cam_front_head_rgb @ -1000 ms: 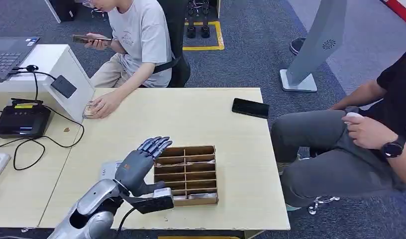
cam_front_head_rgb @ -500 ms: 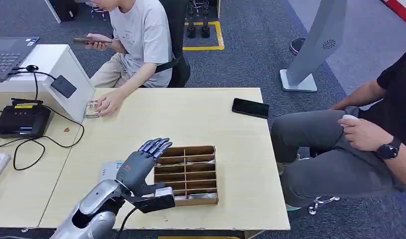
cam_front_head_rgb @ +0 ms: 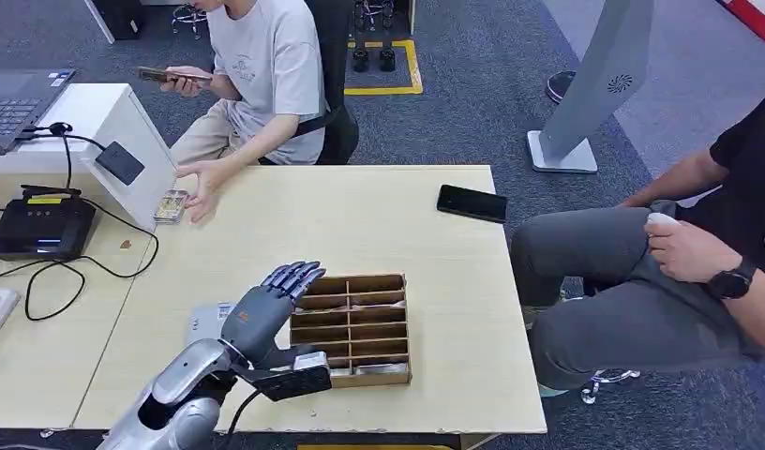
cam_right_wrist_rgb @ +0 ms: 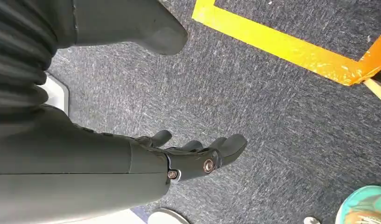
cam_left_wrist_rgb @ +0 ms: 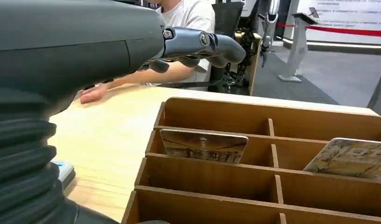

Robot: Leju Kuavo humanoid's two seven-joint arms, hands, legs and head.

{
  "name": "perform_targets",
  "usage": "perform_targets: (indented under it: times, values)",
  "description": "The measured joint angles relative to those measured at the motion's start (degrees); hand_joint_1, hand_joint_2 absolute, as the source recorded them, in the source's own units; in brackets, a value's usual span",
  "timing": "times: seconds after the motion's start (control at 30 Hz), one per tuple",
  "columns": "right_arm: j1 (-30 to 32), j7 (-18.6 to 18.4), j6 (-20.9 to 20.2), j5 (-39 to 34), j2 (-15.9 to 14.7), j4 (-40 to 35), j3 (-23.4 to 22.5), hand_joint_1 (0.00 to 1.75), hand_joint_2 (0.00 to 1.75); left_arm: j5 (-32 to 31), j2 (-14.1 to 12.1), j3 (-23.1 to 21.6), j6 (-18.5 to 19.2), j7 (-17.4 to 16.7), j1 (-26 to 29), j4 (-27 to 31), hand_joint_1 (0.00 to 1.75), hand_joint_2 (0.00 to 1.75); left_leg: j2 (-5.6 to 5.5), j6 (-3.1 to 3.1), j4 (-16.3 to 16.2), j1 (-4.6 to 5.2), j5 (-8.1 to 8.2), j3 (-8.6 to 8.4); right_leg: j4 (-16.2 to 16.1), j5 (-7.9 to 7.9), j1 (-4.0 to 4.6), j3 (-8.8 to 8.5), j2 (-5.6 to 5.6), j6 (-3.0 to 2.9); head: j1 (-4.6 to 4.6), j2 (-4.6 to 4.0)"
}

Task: Pass the card to the sensor for recognition and then transmit it.

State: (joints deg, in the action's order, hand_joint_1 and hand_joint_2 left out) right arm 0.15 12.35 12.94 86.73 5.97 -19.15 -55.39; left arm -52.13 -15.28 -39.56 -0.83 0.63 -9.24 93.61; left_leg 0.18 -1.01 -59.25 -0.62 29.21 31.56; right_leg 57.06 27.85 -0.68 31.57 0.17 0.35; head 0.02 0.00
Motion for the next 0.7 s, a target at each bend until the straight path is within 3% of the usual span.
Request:
perform_targets:
  times: [0.37, 0.4, 0.43, 0.7]
  values:
    - [0.0, 0.0, 0.0, 0.0, 0.0, 0.0, 0.0, 0.0, 1.75, 0.1, 0.0, 0.0, 0.0, 0.0, 0.0, -0.3, 0.0, 1.75, 0.0, 0.0, 0.0, 0.0, 0.0, 0.0, 0.0, 0.0, 0.0, 0.0, 0.0, 0.0, 0.0, 0.0]
    - [0.0, 0.0, 0.1, 0.0, 0.0, 0.0, 0.0, 0.0, 1.75, 0.4, 0.0, 0.1, 0.0, 0.0, 0.0, -0.3, 0.23, 1.75, 0.0, 0.0, 0.0, 0.0, 0.0, 0.0, 0.0, 0.0, 0.0, 0.0, 0.0, 0.0, 0.0, 0.0]
    - [0.0, 0.0, 0.1, 0.0, 0.0, 0.0, 0.0, 0.0, 1.75, 0.8, 0.0, 0.1, 0.0, 0.0, 0.0, -0.3, 1.75, 1.75, 0.0, 0.0, 0.0, 0.0, 0.0, 0.0, 0.0, 0.0, 0.0, 0.0, 0.0, 0.0, 0.0, 0.0]
    - [-0.1, -0.1, 0.3, 0.0, 0.0, 0.1, 0.1, 0.0, 1.75, 2.8, 0.3, 0.3, 0.3, 0.7, 0.0, -0.3, 1.75, 1.75, 0.0, 0.0, 0.0, 0.0, 0.0, 0.0, 0.0, 0.0, 0.0, 0.0, 0.0, 0.0, 0.0, 0.0]
